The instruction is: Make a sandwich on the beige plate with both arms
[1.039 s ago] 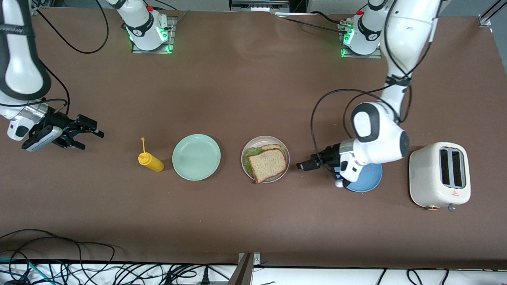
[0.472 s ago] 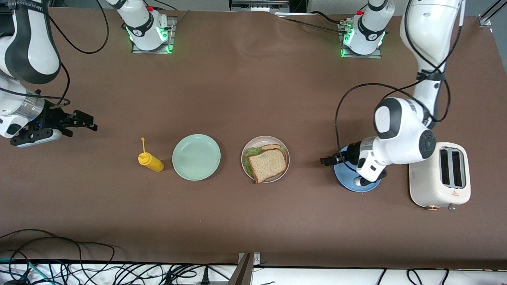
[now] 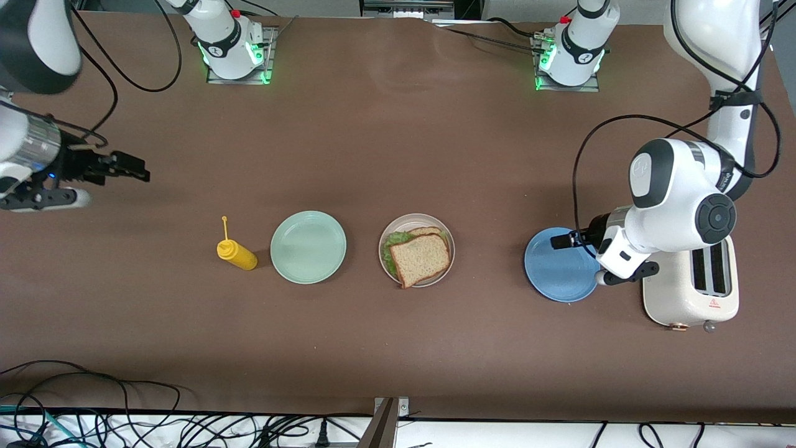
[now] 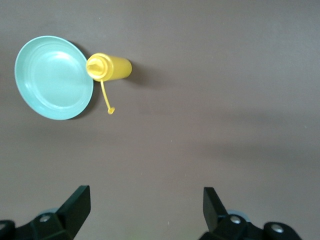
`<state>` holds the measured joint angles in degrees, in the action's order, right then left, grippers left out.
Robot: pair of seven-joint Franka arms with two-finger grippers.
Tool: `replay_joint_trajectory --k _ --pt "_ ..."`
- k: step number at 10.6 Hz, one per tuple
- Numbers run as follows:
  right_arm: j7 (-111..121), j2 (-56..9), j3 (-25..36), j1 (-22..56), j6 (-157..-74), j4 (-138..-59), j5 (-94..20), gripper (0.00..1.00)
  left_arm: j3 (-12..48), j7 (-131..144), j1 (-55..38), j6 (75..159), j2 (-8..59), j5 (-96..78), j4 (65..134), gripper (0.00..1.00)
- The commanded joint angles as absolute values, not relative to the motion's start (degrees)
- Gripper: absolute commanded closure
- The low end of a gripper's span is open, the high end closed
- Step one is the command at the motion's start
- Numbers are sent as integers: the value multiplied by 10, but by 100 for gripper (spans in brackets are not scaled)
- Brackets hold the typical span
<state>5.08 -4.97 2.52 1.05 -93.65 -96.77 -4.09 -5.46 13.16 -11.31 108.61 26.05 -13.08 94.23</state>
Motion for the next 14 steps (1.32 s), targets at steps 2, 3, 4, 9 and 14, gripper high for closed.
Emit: replay_joint_trajectory --k 2,3,4,9,14 --pt "-9 -38 -17 -8 -849 -899 -11 0 -52 110 -102 1042 228 -56 929 0" --pt "-52 -41 -23 -7 -848 -884 -2 0 -54 91 -101 1031 219 -55 929 0" --pt "-56 -45 -23 -5 -850 -878 10 0 -55 79 -101 1015 208 -41 929 0" --pt "-20 -51 -14 -1 -946 -888 20 0 -57 73 -105 949 131 25 936 0" --pt "43 10 11 10 -984 -980 12 0 -73 11 -110 869 66 25 920 0"
